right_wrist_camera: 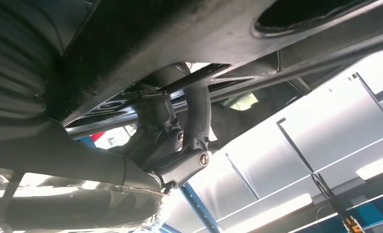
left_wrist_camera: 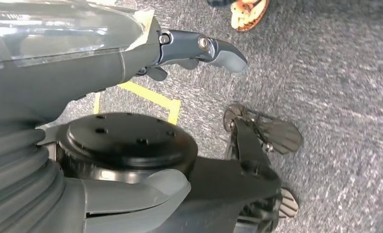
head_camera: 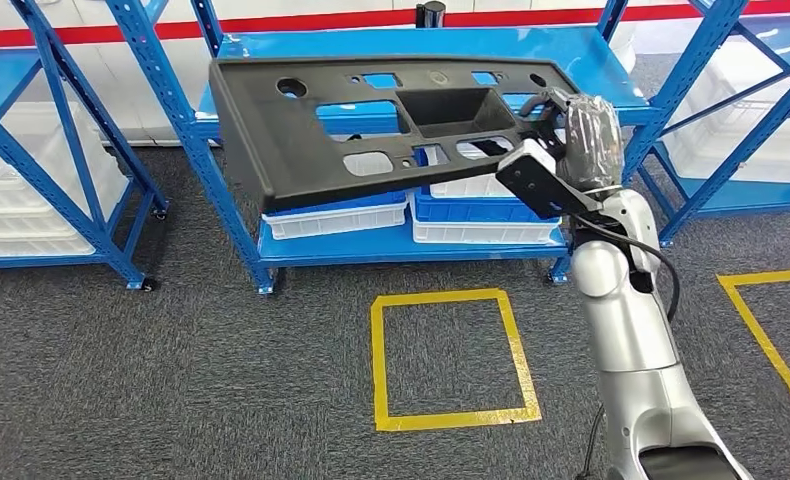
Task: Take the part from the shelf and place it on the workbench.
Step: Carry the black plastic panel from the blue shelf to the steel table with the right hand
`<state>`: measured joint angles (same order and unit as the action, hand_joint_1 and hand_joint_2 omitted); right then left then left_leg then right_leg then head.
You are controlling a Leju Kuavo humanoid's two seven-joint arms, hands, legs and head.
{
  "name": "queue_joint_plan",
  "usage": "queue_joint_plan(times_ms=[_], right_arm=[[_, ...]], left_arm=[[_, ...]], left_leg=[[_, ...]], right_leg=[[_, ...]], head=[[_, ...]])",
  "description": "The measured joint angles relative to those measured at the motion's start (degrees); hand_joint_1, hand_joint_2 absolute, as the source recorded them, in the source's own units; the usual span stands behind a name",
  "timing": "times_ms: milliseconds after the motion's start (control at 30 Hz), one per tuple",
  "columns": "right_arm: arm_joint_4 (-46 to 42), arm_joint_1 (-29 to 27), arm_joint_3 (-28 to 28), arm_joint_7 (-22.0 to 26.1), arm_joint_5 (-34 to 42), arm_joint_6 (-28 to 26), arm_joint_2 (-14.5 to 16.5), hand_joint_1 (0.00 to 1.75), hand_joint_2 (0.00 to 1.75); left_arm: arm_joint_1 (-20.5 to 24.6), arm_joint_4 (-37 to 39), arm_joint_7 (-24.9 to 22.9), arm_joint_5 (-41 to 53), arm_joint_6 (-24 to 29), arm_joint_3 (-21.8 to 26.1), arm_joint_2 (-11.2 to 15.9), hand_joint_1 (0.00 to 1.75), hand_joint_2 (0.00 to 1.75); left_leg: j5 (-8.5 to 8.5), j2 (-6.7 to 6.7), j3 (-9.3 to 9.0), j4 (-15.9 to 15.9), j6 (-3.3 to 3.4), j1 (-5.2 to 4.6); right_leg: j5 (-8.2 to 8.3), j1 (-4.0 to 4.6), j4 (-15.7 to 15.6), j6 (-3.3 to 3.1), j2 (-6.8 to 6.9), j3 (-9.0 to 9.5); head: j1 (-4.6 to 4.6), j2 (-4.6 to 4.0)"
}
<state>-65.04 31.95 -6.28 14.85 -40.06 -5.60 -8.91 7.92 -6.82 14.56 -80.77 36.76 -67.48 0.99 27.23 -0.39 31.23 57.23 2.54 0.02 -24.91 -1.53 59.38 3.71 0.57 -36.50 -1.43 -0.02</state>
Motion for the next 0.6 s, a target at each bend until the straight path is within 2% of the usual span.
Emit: queue_joint_plan(times_ms=[33, 100, 133, 167, 200, 233, 267, 300, 333, 367, 400, 467, 500, 533, 600], right_arm=[[0.05, -0.33, 0.48, 0.42, 0.66, 0.08, -0.48, 1.75, 1.75], [0.27, -0.63, 1.22, 1.09, 1.52, 0.25, -1.2, 1.75, 1.75], [0.51, -0.67, 1.51, 1.33, 1.93, 0.37, -1.49, 1.75, 1.75], [0.85, -0.66, 1.76, 1.54, 2.4, 0.54, -1.75, 1.75, 1.75], [1.31, -0.53, 2.02, 1.65, 3.05, 0.71, -2.01, 1.75, 1.75], [1.9, -0.23, 2.31, 1.68, 3.92, 0.86, -2.25, 1.75, 1.75], [2.53, 0.26, 2.61, 1.67, 4.87, 1.01, -2.44, 1.75, 1.75], [3.16, 0.89, 2.9, 1.64, 5.85, 1.1, -2.55, 1.75, 1.75], [3.75, 1.56, 3.2, 1.6, 6.75, 1.18, -2.61, 1.75, 1.75], [4.31, 2.12, 3.46, 1.59, 7.5, 1.24, -2.68, 1.75, 1.75], [4.84, 2.5, 3.71, 1.58, 8.12, 1.26, -2.77, 1.75, 1.75], [5.97, 2.88, 4.32, 1.58, 9.19, 1.24, -3.12, 1.75, 1.75], [6.47, 3.08, 4.63, 1.6, 9.59, 1.21, -3.27, 1.75, 1.75], [6.97, 3.33, 4.92, 1.65, 10.0, 1.17, -3.42, 1.75, 1.75], [7.81, 3.7, 5.3, 1.79, 10.68, 1.04, -3.59, 1.75, 1.75]], left_arm=[[-0.02, 0.01, 0.02, -0.07, -0.07, 0.01, 0.03, 0.0, 1.75], [-0.05, 0.02, 0.06, -0.16, -0.12, 0.0, 0.07, 0.0, 1.75], [-0.06, 0.02, 0.09, -0.28, -0.07, 0.0, 0.06, 0.0, 1.75], [-0.07, 0.02, 0.11, -0.44, 0.02, 0.01, 0.05, 0.0, 1.75], [-0.09, 0.02, 0.13, -0.62, 0.11, 0.03, 0.03, 0.0, 1.75], [-0.11, 0.02, 0.14, -0.79, 0.19, 0.08, -0.02, 0.0, 1.75], [-0.14, 0.03, 0.14, -0.94, 0.25, 0.16, -0.05, 0.0, 1.75], [-0.19, 0.03, 0.15, -1.08, 0.28, 0.24, -0.1, 0.0, 1.75], [-0.27, 0.03, 0.19, -1.21, 0.32, 0.32, -0.14, 0.0, 1.75], [-0.36, 0.04, 0.23, -1.33, 0.35, 0.37, -0.15, 0.0, 1.75], [-0.44, 0.04, 0.28, -1.4, 0.39, 0.39, -0.16, 0.0, 1.75], [-0.55, 0.04, 0.37, -1.49, 0.51, 0.44, -0.14, 0.0, 1.75], [-0.57, 0.04, 0.43, -1.59, 0.6, 0.49, -0.14, 0.0, 1.75], [-0.59, 0.04, 0.52, -1.72, 0.66, 0.57, -0.17, 0.0, 1.75], [-0.55, 0.04, 0.85, -2.07, 0.72, 0.81, -0.24, 0.0, 1.75]], left_leg=[[-0.68, 0.08, 0.65, -0.19, 0.57, 0.06], [-1.8, 0.19, 2.26, -0.19, 1.06, -0.11], [-2.36, 0.25, 3.05, -0.18, 1.09, -0.16], [-2.89, 0.41, 3.8, -0.16, 1.07, -0.19], [-3.45, 0.66, 4.53, -0.12, 1.0, -0.16], [-3.95, 0.93, 5.2, -0.02, 0.84, -0.11], [-4.37, 1.24, 5.78, 0.17, 0.61, -0.12], [-4.69, 1.54, 6.26, 0.43, 0.35, -0.18], [-4.97, 1.87, 6.58, 0.68, 0.02, -0.33], [-5.23, 2.3, 6.74, 0.86, -0.21, -0.49], [-5.48, 2.8, 6.8, 0.91, -0.4, -0.56], [-5.38, 3.29, 7.02, 1.2, -0.85, -0.37], [-4.34, 2.88, 7.46, 2.2, -1.19, -0.2], [-2.5, 2.18, 8.35, 4.44, -1.52, -0.06], [2.23, 0.88, 11.01, 12.02, -2.0, 0.06]], right_leg=[[-2.04, 0.04, 2.42, -0.28, -0.09, -1.03], [-6.47, 0.07, 9.77, -0.78, -0.32, -3.42], [-7.53, 0.07, 13.19, -0.57, -0.38, -4.19], [-7.42, 0.06, 15.24, -0.05, -0.41, -4.33], [-6.3, 0.0, 15.3, 0.68, -0.36, -3.47], [-4.77, -0.09, 13.23, 1.4, -0.1, -1.59], [-3.76, -0.17, 9.43, 1.88, 0.74, 1.1], [-3.57, 0.01, 5.06, 1.99, 1.64, 4.07], [-4.03, 0.21, 1.41, 1.64, 2.41, 6.25], [-4.71, 0.41, -0.95, 1.07, 2.81, 7.47], [-5.03, 0.61, -1.86, 0.45, 2.5, 7.74], [-4.54, 0.27, -2.0, -0.78, 1.47, 7.24], [-4.14, 0.11, -1.99, -1.44, 1.0, 7.05], [-3.72, -0.04, -2.01, -2.1, 0.54, 6.82], [-3.0, 0.03, -1.96, -2.95, -0.39, 6.13]], head=[[-0.09, 0.0], [-0.23, 0.0], [-0.21, 0.0], [-0.21, 0.0], [-0.21, 0.0], [-0.21, 0.0], [-0.23, 0.0], [-0.27, 0.0], [-0.26, 0.0], [-0.25, 0.0], [-0.21, 0.0], [-0.14, 0.0], [-0.15, 0.0], [-0.15, 0.0], [-0.14, 0.0]])
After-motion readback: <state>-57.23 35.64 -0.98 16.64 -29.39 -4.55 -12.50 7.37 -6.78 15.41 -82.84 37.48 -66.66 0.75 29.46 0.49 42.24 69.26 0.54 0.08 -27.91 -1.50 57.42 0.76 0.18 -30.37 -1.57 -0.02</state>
